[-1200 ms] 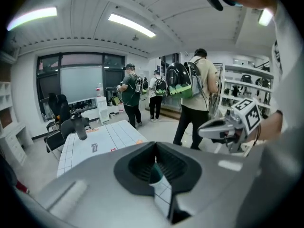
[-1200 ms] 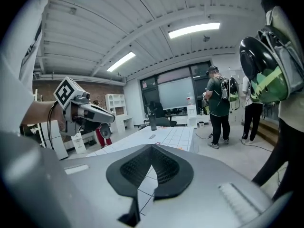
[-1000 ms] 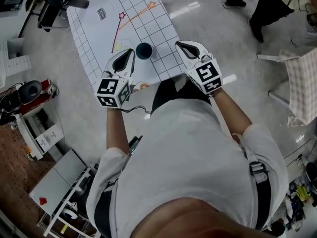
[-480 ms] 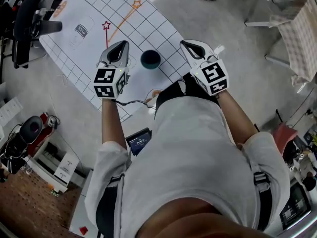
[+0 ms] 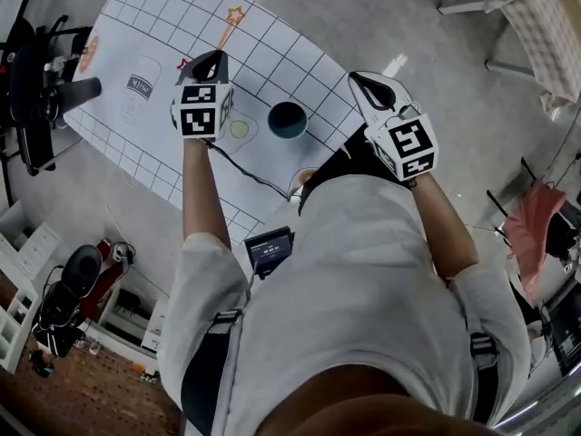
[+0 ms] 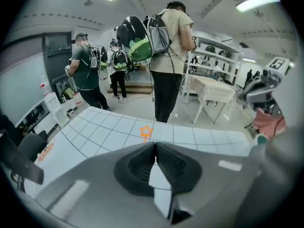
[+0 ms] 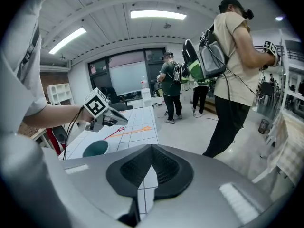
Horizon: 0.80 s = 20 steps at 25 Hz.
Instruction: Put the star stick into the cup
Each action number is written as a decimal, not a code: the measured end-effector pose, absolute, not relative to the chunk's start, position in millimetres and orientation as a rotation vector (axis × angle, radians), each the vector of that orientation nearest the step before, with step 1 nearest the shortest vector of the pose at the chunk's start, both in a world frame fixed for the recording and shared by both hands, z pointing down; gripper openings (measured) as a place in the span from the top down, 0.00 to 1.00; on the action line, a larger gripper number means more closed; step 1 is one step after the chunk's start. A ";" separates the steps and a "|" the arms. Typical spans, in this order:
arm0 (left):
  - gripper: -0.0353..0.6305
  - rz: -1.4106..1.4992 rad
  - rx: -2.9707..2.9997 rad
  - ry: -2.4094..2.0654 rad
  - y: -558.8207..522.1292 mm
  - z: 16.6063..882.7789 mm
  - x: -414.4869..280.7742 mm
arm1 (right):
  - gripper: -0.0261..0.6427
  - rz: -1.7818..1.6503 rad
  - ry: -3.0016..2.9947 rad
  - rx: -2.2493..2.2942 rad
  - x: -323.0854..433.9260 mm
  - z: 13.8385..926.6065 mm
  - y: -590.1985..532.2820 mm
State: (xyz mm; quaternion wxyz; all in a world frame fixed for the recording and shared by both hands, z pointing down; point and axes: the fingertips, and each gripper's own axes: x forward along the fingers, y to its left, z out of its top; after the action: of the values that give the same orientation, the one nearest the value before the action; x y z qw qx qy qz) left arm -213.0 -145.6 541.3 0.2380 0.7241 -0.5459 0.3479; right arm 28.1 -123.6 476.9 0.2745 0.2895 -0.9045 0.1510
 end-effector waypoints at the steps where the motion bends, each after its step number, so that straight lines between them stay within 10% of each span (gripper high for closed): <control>1: 0.94 1.000 1.988 -1.484 -152.1 548.4 -215.6 | 0.96 0.416 -2.421 0.799 30.2 478.0 -123.9; 12: 0.77 1.186 1.928 -1.349 -185.9 607.0 -230.4 | 0.96 0.488 -2.349 0.899 43.5 487.9 -123.4; 20: 0.91 1.202 1.899 -1.233 -186.7 624.3 -225.4 | 0.96 0.510 -2.339 0.911 50.7 490.4 -125.2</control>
State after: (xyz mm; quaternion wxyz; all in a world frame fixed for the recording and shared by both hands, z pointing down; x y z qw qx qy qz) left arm -225.4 -186.7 624.3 0.2849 0.7101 -0.4610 0.4496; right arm 50.7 -125.2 490.4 0.2862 0.3409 -0.8749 0.1907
